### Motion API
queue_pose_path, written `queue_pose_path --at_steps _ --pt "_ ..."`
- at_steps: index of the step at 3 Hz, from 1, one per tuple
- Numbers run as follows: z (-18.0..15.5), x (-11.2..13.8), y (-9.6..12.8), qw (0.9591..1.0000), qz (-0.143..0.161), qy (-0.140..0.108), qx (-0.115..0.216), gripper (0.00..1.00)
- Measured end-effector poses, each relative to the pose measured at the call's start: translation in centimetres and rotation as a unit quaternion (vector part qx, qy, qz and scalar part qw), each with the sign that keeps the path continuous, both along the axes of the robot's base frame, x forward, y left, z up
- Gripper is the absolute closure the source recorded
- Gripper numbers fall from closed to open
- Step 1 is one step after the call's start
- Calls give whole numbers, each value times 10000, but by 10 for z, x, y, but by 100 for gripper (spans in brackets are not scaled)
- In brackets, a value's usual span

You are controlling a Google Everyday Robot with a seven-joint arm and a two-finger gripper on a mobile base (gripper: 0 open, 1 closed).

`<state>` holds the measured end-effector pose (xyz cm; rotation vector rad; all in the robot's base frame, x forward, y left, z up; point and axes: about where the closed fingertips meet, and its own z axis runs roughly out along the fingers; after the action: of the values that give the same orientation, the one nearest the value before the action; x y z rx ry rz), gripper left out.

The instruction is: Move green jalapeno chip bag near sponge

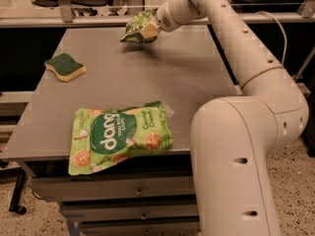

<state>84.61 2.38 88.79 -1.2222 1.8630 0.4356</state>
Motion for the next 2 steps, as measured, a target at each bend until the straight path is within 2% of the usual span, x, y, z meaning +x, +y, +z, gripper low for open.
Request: queue_pose_path --at_steps 1,2 --pt "29 -38 40 9951 923 -176 300 100" --pt "42 -76 71 9834 1714 -200 556 100"
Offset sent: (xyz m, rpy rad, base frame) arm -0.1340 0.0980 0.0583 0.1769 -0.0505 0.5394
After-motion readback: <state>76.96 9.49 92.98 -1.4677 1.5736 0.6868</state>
